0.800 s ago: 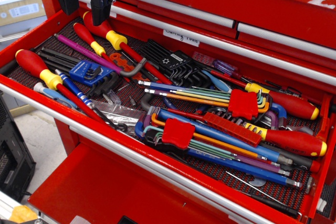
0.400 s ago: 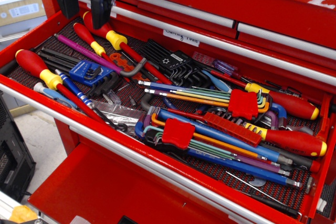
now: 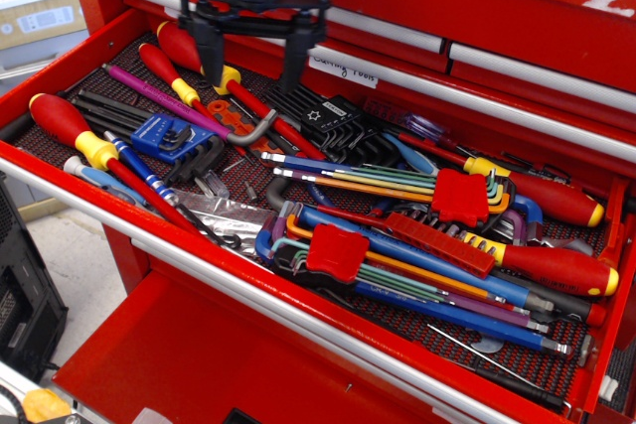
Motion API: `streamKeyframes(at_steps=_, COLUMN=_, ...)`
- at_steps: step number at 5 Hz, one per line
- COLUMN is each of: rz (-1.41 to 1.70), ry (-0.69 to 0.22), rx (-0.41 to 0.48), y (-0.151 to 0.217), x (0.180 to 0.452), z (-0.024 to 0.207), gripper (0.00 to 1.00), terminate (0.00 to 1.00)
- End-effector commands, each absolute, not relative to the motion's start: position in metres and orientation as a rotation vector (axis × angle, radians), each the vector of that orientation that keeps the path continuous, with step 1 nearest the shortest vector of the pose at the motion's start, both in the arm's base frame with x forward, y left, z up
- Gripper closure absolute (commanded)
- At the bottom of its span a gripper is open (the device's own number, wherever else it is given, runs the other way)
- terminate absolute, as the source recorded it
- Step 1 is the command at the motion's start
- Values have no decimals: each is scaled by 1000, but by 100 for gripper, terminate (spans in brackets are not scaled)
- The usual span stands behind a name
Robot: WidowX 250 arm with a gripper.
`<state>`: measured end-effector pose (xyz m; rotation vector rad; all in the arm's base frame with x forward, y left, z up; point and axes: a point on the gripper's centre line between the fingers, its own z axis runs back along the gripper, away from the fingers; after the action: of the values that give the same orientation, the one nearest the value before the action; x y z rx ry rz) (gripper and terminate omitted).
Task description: Pick up bit holder
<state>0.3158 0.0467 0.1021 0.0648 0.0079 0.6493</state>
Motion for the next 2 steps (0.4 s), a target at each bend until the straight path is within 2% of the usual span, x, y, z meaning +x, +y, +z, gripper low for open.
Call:
streamKeyframes(at_steps=1, rz=981, ry=-61, rx=-54, y=-23, x=326, z=114, gripper=0, terminate=0)
streamKeyframes(at_steps=2, rz=1070, ry=-115, rx=-102, y=-50, x=329, z=102, gripper=0, terminate=0)
